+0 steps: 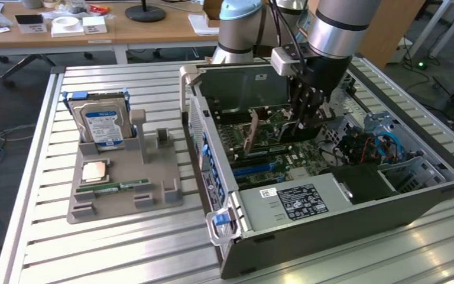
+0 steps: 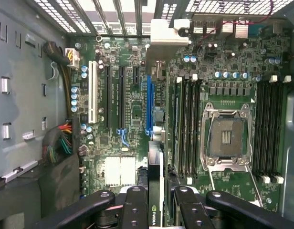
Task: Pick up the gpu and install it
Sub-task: 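Insert the gpu into the slot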
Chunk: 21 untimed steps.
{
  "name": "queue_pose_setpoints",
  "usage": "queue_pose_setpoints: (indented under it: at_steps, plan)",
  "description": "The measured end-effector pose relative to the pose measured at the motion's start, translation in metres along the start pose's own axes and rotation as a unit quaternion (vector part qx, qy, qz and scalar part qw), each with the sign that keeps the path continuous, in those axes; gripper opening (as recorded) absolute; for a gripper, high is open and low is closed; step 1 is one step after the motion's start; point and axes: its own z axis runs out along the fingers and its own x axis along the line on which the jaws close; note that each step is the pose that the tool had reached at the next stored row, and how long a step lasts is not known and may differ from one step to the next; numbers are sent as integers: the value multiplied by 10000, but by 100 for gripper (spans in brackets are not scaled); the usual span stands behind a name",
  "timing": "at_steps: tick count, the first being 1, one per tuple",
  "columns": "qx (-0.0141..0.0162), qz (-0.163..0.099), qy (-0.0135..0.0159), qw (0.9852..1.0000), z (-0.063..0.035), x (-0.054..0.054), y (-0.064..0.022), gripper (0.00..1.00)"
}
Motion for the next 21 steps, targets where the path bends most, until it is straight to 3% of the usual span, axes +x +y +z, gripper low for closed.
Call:
queue_pose_setpoints:
  at_steps: [13,21]
  plan:
    - [0,-1,0,10000,13,0,33,26]
    - [2,0,-1,10000,43,0,114,26]
